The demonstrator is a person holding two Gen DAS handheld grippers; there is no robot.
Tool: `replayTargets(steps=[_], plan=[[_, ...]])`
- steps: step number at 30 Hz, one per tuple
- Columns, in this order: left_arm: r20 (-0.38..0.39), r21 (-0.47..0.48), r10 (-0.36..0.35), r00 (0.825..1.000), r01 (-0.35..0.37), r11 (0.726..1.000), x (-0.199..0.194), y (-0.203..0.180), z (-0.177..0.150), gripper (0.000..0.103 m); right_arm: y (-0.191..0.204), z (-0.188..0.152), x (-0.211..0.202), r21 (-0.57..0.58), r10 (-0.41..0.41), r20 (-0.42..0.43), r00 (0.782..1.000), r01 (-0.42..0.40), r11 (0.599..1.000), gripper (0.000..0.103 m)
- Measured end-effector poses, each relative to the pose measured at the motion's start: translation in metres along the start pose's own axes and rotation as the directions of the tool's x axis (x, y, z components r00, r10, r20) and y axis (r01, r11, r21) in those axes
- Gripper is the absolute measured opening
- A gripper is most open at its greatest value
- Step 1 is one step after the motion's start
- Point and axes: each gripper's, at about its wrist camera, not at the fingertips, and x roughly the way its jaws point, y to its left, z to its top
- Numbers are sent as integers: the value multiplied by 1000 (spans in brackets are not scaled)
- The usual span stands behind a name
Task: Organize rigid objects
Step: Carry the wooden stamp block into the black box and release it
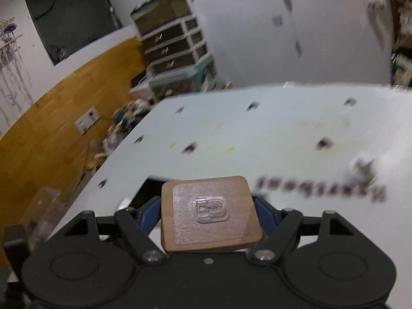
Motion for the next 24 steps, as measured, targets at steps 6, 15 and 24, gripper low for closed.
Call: replayTargets(steps=[6, 15, 24], plan=[[-3, 10, -20, 1000, 20, 1000, 1, 2, 0, 5, 36, -17, 28, 51, 34, -136, 990, -27, 998, 78], [-7, 7, -48, 999, 48, 999, 1, 7, 1, 6, 48, -42, 61, 173, 48, -307, 950, 6, 985, 80], [-5, 4, -53, 999, 53, 999, 1, 8, 1, 6, 38, -44, 55, 187, 69, -311, 948, -10, 982, 69]])
